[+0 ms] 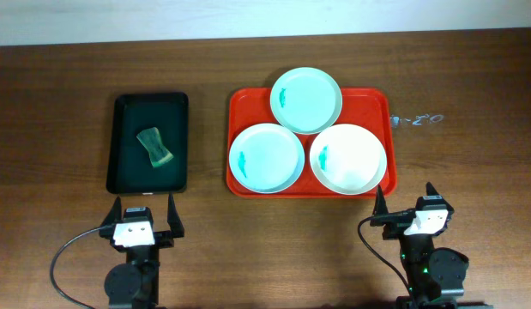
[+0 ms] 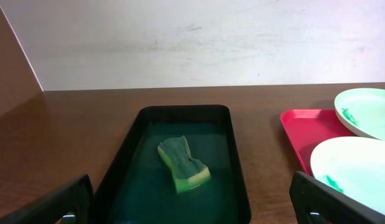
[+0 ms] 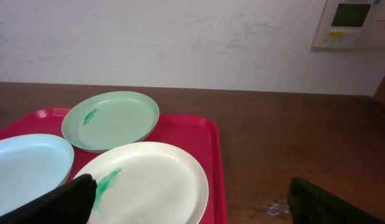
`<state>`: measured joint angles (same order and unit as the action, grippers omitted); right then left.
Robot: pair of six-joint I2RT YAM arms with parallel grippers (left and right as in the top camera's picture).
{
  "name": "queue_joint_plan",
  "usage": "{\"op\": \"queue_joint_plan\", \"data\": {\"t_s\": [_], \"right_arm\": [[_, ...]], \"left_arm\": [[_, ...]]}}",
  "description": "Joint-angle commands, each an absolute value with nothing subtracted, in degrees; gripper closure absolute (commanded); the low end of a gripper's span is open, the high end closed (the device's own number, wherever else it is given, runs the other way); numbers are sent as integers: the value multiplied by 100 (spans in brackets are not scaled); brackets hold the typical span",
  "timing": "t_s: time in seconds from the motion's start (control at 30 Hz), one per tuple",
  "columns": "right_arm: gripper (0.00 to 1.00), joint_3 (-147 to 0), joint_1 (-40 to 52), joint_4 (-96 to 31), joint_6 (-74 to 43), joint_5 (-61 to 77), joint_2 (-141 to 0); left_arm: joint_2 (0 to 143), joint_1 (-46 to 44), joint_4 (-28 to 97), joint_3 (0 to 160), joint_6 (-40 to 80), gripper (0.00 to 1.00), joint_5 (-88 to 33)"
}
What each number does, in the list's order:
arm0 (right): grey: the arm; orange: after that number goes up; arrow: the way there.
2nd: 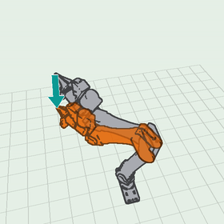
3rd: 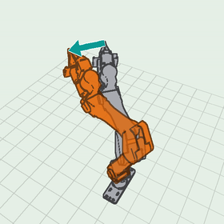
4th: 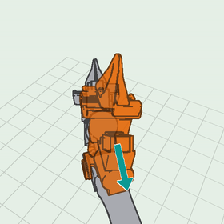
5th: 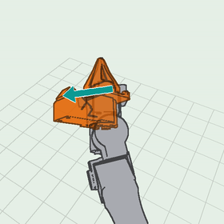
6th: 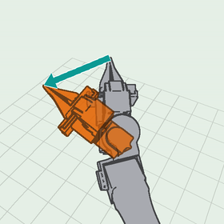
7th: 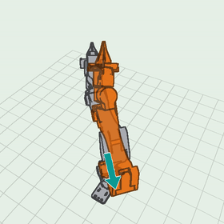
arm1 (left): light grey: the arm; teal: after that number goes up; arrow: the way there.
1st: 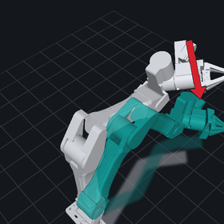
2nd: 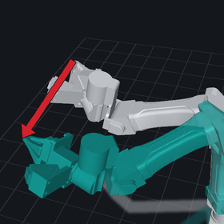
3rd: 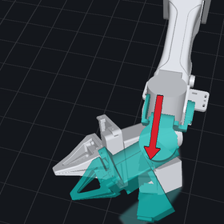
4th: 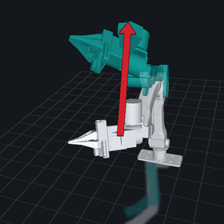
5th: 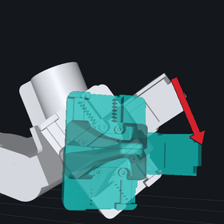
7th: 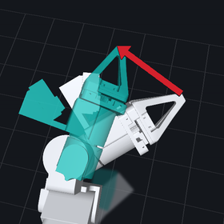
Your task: Clean dirty plates on tray and stack at the side
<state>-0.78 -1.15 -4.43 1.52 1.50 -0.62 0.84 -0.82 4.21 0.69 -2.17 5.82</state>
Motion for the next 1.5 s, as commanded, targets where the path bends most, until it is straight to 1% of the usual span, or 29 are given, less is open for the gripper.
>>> {"op": "queue_joint_plan", "data": {"t_s": [0.0, 1.1, 1.13, 1.17, 1.23, 1.3, 1.33, 1.43, 1.47], "right_arm": [[2, -32, -152, -454, 106, 99, -21], [2, -32, -152, -454, 106, 99, -21], [2, -32, -152, -454, 106, 99, -21], [2, -32, -152, -454, 106, 99, -21], [2, -32, -152, -454, 106, 99, -21], [2, -32, -152, -454, 106, 99, -21], [2, -32, -152, -454, 106, 99, -21], [2, -32, -152, -454, 106, 99, -21], [2, -32, -152, -454, 106, 99, -21]], "left_arm": [[30, -69, 438, 49, -311, 1, 561], [30, -69, 432, 51, -303, 1, 475], [30, -71, 423, 54, -73, 1, -60], [30, -71, 338, 54, 650, 1, -1374], [30, -69, 266, 54, 1142, 1, -3516], [30, -69, -388, 54, 1752, 1, -5666], [30, -69, -633, 54, 1861, 1, -6241], [30, -69, -1269, 54, 2075, 1, -6324], [30, -69, -2049, 54, 2320, 1, -6322]]}}
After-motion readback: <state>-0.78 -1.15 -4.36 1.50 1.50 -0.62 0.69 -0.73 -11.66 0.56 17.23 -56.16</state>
